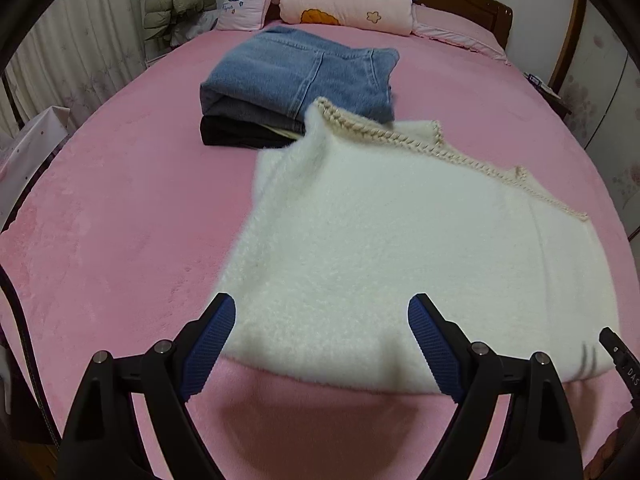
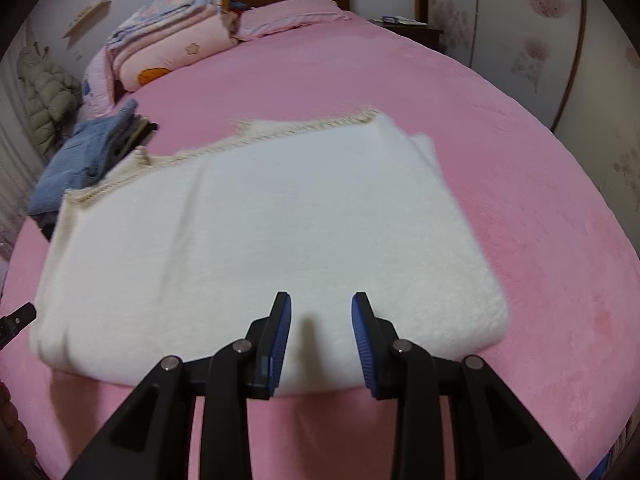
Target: Fold large clothes
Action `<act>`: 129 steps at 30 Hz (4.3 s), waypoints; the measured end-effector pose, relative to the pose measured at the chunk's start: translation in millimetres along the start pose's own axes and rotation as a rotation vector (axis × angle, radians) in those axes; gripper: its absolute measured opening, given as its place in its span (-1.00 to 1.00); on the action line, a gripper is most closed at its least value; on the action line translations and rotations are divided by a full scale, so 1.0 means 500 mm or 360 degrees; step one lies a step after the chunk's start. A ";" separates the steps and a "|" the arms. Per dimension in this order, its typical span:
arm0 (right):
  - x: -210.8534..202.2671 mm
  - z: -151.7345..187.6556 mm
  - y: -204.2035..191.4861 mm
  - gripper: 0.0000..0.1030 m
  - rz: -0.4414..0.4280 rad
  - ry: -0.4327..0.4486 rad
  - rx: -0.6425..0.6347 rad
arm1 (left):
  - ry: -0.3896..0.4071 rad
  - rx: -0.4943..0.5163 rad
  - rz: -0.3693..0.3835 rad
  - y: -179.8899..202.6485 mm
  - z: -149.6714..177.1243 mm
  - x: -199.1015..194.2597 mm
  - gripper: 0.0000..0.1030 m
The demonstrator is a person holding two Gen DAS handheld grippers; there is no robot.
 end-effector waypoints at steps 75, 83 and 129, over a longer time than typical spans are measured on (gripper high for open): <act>0.031 0.029 0.050 -0.73 -0.0388 -0.0029 -0.0086 | 0.0460 0.0685 0.0548 0.523 0.045 -0.028 -0.61; 0.026 0.055 0.225 -0.73 -0.0122 -0.0054 0.0090 | 0.0301 0.1035 0.0421 0.660 0.173 0.087 -0.61; -0.075 -0.042 0.303 -0.02 -0.0390 0.0073 0.0291 | 0.0236 0.0782 0.0736 0.516 0.081 -0.082 0.50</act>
Point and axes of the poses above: each gripper's, at about its wrist camera, not at the fingertips, and x roughly the way its jaws point, y to its right, z to its underside, the point moved 2 cm from there along x, roughly the way its jaws point, and after that the axes turned 9 degrees about z, right-handed, at the moved point
